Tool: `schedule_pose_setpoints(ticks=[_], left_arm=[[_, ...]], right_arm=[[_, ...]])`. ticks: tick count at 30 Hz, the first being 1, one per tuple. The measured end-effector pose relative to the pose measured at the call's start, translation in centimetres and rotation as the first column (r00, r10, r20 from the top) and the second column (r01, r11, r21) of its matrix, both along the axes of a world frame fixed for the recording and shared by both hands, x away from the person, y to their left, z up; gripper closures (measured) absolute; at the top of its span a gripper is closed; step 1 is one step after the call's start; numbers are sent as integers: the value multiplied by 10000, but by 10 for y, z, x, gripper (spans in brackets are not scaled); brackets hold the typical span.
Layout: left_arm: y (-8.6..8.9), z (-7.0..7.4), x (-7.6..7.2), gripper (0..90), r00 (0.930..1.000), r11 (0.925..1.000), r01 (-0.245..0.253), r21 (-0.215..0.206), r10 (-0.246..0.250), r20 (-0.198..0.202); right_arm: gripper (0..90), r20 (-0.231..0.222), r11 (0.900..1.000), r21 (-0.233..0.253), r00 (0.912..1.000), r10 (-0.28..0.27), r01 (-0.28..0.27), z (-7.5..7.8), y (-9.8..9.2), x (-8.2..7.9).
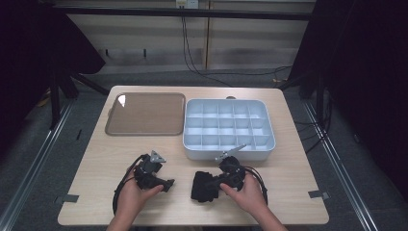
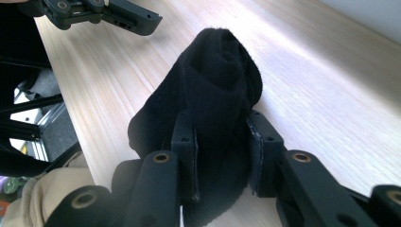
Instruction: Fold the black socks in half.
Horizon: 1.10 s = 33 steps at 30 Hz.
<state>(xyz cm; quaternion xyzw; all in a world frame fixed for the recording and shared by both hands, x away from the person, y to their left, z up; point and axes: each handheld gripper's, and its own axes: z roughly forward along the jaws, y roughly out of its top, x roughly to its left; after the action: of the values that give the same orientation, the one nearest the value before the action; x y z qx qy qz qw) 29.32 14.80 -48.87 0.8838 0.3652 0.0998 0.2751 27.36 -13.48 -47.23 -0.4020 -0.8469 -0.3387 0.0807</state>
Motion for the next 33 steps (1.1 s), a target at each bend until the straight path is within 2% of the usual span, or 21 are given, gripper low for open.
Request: schedule_pose_setpoints(ticks=[2,9,14,20,33], left_arm=[[-1,-2,0,162,9998,9999,90,98,-92,185],[2,-7,0,147,9988,9993,195,-331,-180,455],[3,-13,0,62,9968,9982,144,-587,-97,792],[5,-17,1,0,9966,9972,50,-740,11,829],[7,-21,-3,0,9917,9935,-141,-1129,284,1254]], right_arm=[[690,-11,10000,26,10000,-37,37,2,-5,1],[689,-60,9996,-121,9997,-249,249,12,-24,2],[690,27,9990,-325,9995,-302,303,21,-36,2],[689,60,9974,-606,9992,-394,397,28,-50,3],[689,194,9924,-928,9966,-799,813,43,-81,2]])
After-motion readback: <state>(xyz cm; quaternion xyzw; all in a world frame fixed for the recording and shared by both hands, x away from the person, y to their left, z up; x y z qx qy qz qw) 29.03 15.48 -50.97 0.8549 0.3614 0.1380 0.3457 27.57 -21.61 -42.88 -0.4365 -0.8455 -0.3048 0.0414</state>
